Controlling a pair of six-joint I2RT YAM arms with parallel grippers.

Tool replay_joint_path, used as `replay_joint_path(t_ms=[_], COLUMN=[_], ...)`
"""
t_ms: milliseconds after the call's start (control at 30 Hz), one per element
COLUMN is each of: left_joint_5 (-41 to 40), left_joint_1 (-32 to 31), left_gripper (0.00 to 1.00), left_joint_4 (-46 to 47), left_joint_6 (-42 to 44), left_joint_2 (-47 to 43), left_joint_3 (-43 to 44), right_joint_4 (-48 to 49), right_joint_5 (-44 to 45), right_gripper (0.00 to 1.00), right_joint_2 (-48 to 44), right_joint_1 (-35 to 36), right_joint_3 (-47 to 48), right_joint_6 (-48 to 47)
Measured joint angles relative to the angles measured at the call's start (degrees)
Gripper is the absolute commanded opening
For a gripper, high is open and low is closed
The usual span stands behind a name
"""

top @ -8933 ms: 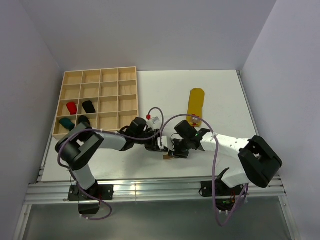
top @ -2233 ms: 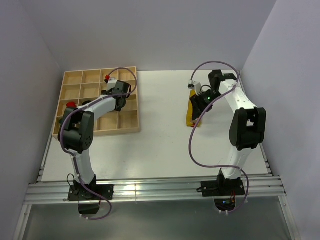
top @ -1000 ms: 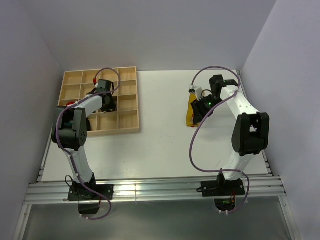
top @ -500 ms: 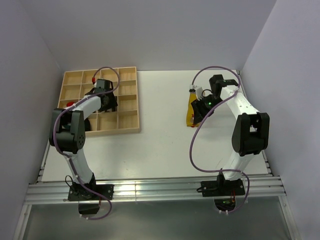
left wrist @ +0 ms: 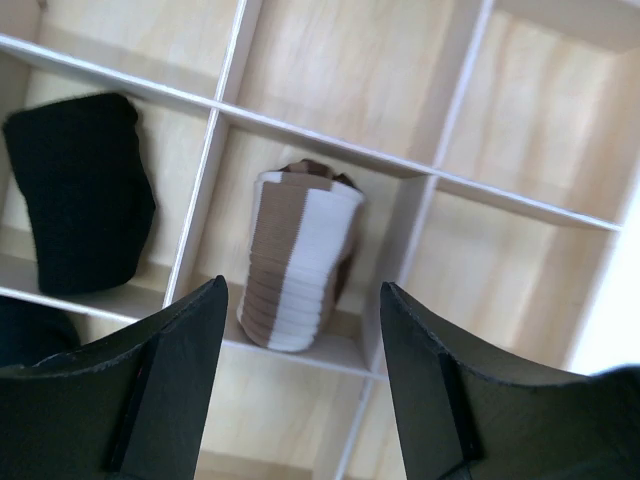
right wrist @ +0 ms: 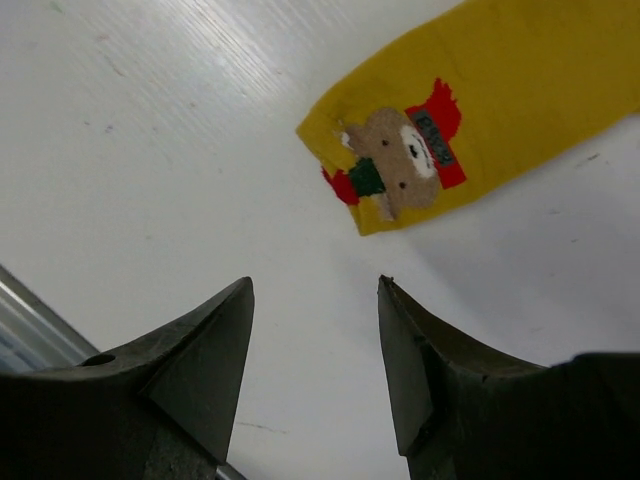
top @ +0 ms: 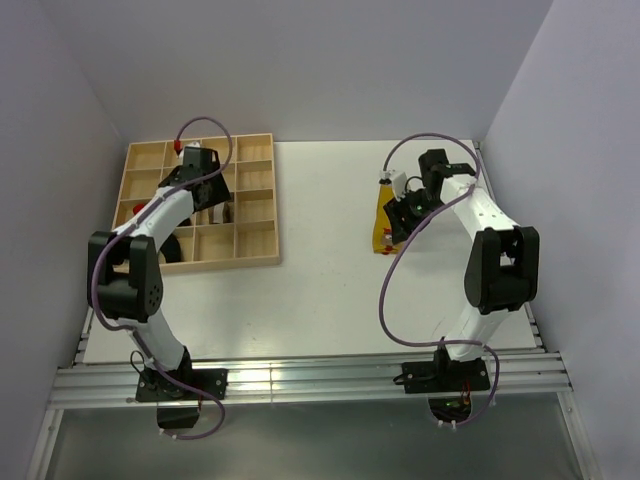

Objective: Roll the socks
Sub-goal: Place the sock in the storage box, then roll the sock at the center of the board.

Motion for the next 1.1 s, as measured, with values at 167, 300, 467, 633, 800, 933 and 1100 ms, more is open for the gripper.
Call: replay_joint_path(t_ms=[167, 300, 467, 633, 800, 933, 1100], left_joint_5=[1.99, 4.83, 8.48, 10.56, 11.87, 12.68, 13.49], left_joint_1=[0.0, 0.0, 0.0, -0.13, -0.24, -0.39, -0.66], left_gripper=[0.68, 0.68, 0.68, 0.68, 0.67, 0.67, 0.67], left_joint_4=[-0.42, 0.22, 2.16, 3.98, 4.57, 4.96, 5.75], left_joint_6=[-0.48, -0.94, -1.97, -2.36, -2.62, -2.97, -2.97], left_joint_2=[-5.64, -11.41, -15.93, -17.92, -18.23, -18.23, -18.23], left_joint_3=[1.38, 1.38, 1.33, 0.07, -1.01, -1.55, -1.57], right_joint_4=[6.12, 10.73, 14.6, 18.51, 21.2, 22.91, 23.98], right_joint_5=[5.49, 8.59, 11.41, 13.88, 15.37, 16.13, 17.31], right_gripper=[0.61, 0.64, 0.64, 0.64, 0.63, 0.62, 0.54], right_joint_2=[-2.16, -3.74, -4.11, -4.11, -4.11, -4.15, -4.0], right_joint_1=[1.7, 3.74, 4.85, 5.42, 7.15, 9.2, 10.95], right_joint_3=[-6.36, -11.85, -16.02, -18.6, -19.76, -21.16, -21.44], right_joint_6=[-4.15, -9.86, -16.44, -20.94, -23.1, -23.54, -23.54])
